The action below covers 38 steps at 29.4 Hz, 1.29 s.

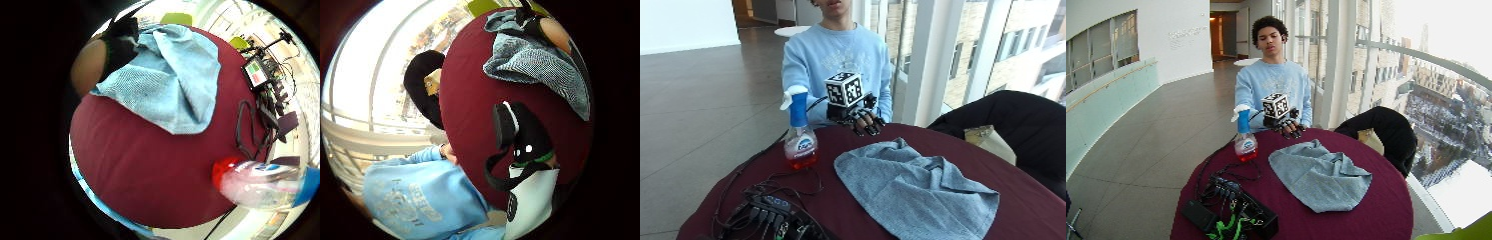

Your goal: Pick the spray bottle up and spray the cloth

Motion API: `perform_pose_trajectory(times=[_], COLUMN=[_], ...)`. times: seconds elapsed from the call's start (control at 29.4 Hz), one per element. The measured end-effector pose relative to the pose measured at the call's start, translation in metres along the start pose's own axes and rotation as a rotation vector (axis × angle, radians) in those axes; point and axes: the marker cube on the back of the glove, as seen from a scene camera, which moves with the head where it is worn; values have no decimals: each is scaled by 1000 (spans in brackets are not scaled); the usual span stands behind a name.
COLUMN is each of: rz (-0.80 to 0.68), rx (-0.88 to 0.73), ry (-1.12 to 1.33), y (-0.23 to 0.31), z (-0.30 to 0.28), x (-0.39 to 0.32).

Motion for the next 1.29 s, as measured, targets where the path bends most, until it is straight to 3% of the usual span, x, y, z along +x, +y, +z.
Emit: perform_pose_trajectory(times=[0.78, 1.29], rz=[14, 183], rx=[47, 403], ry=[-11, -354], y=[20, 108], z=[-7, -22], x=[-2, -6])
